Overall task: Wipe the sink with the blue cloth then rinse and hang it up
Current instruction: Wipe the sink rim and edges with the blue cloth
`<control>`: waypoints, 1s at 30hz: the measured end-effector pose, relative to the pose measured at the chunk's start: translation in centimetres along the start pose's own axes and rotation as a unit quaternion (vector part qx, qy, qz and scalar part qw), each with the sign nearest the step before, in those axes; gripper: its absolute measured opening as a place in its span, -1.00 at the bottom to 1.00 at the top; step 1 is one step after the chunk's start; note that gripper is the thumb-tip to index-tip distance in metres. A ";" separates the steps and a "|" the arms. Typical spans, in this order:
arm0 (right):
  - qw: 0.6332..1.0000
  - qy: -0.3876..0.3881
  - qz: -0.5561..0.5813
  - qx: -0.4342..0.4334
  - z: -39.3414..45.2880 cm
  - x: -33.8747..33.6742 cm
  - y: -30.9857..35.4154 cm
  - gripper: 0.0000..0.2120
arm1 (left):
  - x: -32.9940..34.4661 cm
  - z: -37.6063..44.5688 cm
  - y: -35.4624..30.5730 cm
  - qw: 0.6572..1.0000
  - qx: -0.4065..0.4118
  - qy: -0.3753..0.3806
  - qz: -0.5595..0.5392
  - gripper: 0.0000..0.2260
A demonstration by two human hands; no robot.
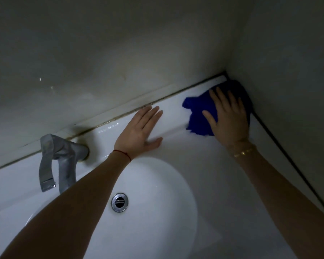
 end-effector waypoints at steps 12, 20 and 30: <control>0.998 0.055 -0.023 0.000 -1.9 -0.4 -1.8 -0.33 | 0.1 4.5 -3.0 0.997 0.059 0.039 0.003 -0.27; 0.999 0.020 -0.028 0.042 -12.7 -1.7 -4.4 -0.36 | 1.2 5.4 -2.7 0.994 0.094 0.055 -0.017 -0.32; 0.998 0.041 -0.001 0.041 -5.8 -1.0 -2.6 -0.31 | 1.2 4.7 -3.1 0.994 0.086 0.066 -0.009 -0.28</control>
Point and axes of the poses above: each hand's wrist, its own z-axis towards the middle knuckle, its own x-axis out of the palm, y = z × x, the point moved 6 cm from there along z, towards the middle knuckle, and after that the axes turned 4 degrees about y, right-handed, at the moved point
